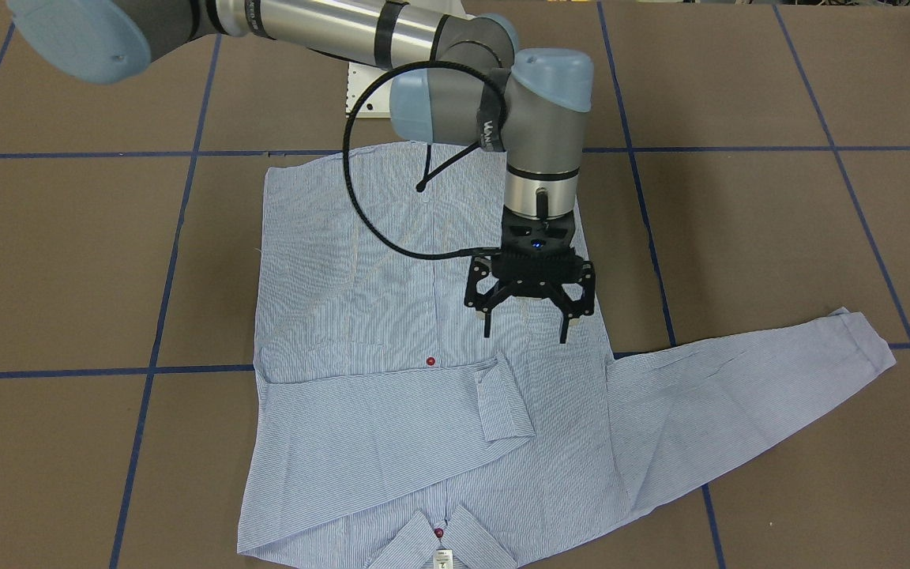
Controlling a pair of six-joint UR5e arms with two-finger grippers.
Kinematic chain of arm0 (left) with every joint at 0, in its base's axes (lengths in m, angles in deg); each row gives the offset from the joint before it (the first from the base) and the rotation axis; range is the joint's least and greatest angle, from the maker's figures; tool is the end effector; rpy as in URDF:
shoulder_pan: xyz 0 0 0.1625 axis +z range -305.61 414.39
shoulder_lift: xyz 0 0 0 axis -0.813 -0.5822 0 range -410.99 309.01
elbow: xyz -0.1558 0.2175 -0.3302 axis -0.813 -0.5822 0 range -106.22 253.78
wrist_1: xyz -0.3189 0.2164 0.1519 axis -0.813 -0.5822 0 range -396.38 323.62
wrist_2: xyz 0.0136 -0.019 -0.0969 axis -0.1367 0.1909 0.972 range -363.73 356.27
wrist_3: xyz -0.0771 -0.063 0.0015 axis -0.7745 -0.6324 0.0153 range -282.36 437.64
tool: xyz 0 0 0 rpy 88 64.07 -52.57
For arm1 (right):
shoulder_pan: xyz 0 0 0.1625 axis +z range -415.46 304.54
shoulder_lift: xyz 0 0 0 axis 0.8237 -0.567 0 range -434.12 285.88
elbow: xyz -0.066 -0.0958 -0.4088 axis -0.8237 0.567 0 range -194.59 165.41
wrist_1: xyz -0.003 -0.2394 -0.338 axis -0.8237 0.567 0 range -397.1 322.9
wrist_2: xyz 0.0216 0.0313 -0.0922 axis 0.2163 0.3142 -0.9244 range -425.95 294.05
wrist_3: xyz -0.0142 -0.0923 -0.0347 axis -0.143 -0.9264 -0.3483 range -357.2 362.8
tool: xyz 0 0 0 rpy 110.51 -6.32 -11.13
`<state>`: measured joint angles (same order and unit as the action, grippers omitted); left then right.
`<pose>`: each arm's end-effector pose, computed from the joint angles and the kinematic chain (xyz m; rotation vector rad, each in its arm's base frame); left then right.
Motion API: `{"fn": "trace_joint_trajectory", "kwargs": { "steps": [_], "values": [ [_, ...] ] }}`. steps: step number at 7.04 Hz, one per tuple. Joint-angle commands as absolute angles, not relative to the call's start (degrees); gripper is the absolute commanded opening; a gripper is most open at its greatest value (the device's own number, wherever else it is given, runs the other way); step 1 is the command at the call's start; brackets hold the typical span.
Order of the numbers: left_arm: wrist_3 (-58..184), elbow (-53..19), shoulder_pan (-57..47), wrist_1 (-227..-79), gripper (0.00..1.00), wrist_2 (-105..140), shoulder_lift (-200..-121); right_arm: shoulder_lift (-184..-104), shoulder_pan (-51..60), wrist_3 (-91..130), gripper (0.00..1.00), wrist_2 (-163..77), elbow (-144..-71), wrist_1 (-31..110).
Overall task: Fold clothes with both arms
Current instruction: 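Release the sleeve on the shirt and raise the right gripper away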
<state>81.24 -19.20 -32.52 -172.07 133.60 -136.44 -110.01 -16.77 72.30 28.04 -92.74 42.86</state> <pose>-0.0343 -0.4795 0.5759 0.7313 0.7835 0.4231 -0.5253 -0.5826 0.1299 0.3954 -0.8278 0.2631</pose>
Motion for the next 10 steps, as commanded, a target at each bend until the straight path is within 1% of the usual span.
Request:
{"fn": "trace_joint_trajectory", "kwargs": {
  "steps": [1, 2, 3, 4, 6, 7, 8, 9, 10],
  "values": [
    [73.13, -15.36, -29.65, -177.31, 1.00, 133.12, -136.33, -127.99, -7.87, 62.87, 1.00, 40.06, -112.06, 42.97],
    [65.06, -12.38, -25.98, -184.31, 1.00, 131.63, -136.33, -136.35, -3.03, 54.39, 1.00, 45.09, -119.11, 42.97],
    [56.28, -9.74, -22.28, -192.65, 1.00, 125.44, -136.33, -143.91, 1.36, 46.39, 1.00, 48.97, -123.01, 42.53],
    [48.80, -7.63, -18.16, -197.78, 1.00, 119.81, -136.33, -150.51, 6.89, 37.96, 1.00, 53.36, -125.05, 42.09],
    [43.22, -4.20, -13.56, -201.77, 1.00, 114.32, -136.33, -158.19, 16.92, 23.97, 1.00, 63.47, -125.34, 41.91],
    [39.09, -1.40, -12.24, -205.44, 0.94, 111.35, -136.50, -160.49, 19.23, 21.72, 1.00, 64.99, -125.34, 40.78],
    [34.35, 1.07, -10.84, -209.13, 0.86, 110.79, -136.85, -160.69, 19.34, 21.70, 1.00, 65.18, -125.34, 40.68],
    [29.43, 1.96, -9.08, -210.82, 0.76, 110.70, -137.12, -160.69, 19.34, 21.87, 1.00, 65.18, -125.42, 40.68],
    [27.12, 2.41, -7.24, -211.10, 0.74, 108.53, -137.12, -160.69, 19.34, 21.87, 1.00, 65.09, -125.34, 40.68]
  ]
}}
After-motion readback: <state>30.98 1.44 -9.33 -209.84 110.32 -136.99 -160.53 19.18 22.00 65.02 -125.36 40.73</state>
